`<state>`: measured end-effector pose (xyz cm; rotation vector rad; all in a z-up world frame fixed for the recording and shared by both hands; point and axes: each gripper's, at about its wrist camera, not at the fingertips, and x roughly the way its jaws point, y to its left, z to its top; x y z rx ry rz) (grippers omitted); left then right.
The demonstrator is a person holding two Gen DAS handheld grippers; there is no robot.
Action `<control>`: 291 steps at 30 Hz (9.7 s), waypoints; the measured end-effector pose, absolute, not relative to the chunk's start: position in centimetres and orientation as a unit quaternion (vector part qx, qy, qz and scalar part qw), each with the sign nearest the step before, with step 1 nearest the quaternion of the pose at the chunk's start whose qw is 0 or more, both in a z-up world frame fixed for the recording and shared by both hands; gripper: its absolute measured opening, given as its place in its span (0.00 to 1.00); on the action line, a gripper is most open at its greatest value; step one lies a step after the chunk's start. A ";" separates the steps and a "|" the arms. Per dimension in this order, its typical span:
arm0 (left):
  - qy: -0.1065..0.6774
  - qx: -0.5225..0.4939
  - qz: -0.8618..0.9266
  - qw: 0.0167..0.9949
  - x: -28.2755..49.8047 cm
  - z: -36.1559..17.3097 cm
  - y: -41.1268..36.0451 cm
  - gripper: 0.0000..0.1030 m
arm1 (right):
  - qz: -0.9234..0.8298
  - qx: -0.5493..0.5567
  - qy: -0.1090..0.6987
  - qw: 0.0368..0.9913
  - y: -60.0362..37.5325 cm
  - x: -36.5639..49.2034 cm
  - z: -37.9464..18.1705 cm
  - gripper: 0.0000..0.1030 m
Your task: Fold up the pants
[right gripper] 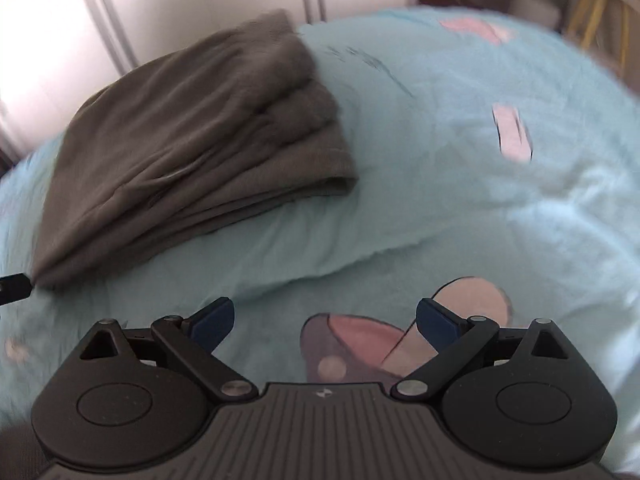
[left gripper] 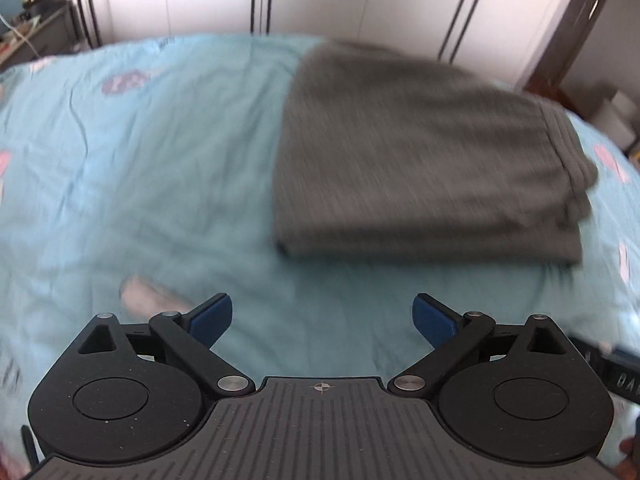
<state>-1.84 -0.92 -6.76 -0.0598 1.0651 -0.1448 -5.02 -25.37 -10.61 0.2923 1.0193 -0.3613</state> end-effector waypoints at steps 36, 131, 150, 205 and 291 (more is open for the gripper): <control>0.557 0.039 -0.060 0.828 -0.8 -4.0 -4.4 0.97 | -0.128 0.056 0.535 0.833 -20.0 0.3 -3.1 0.95; 0.577 0.054 -0.042 0.814 0.8 -0.3 -5.4 0.97 | -0.117 0.053 0.579 0.806 -21.5 1.9 -0.5 0.95; 0.575 0.048 -0.048 0.815 0.7 -0.6 -5.4 0.97 | -0.115 0.060 0.575 0.808 -21.7 1.7 -1.0 0.95; 0.568 0.034 -0.052 0.821 0.6 -1.2 -5.1 0.97 | -0.113 0.071 0.555 0.821 -21.8 1.0 -1.7 0.95; 0.574 0.043 -0.045 0.817 1.4 -2.4 -5.3 0.97 | -0.106 0.068 0.556 0.822 -21.8 1.6 -2.9 0.95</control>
